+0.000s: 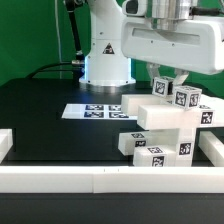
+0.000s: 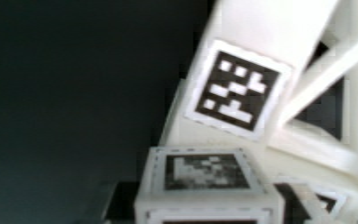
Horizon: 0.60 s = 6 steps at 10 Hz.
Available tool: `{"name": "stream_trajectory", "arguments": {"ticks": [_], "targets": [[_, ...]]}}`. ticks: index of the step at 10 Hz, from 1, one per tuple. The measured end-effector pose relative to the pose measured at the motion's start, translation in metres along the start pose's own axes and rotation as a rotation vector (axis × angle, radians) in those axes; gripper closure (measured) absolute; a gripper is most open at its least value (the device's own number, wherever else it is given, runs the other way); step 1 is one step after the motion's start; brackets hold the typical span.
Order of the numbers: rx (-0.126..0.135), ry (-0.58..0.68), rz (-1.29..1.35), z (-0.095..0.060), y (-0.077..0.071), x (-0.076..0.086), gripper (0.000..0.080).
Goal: Assemble chair
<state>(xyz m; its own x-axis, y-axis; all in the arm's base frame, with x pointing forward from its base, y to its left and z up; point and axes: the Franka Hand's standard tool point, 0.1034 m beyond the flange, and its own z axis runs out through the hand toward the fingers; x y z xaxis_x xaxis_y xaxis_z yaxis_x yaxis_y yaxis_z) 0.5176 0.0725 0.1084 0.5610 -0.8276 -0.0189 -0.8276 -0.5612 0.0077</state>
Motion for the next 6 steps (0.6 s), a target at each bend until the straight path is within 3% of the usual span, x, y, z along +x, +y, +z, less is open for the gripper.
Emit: {"name": "stream_trajectory", "arguments": {"ticks": [2, 4, 6], "targets": [[0.002, -0.002, 0.138, 0.0, -0.0006, -0.0011, 0.0528], [0.001, -0.002, 0.119, 0.0002, -0.0003, -0.0007, 0.0528], [0.002, -0.001, 0.073, 0.0003, -0.0009, -0.0019, 0.02]]}}
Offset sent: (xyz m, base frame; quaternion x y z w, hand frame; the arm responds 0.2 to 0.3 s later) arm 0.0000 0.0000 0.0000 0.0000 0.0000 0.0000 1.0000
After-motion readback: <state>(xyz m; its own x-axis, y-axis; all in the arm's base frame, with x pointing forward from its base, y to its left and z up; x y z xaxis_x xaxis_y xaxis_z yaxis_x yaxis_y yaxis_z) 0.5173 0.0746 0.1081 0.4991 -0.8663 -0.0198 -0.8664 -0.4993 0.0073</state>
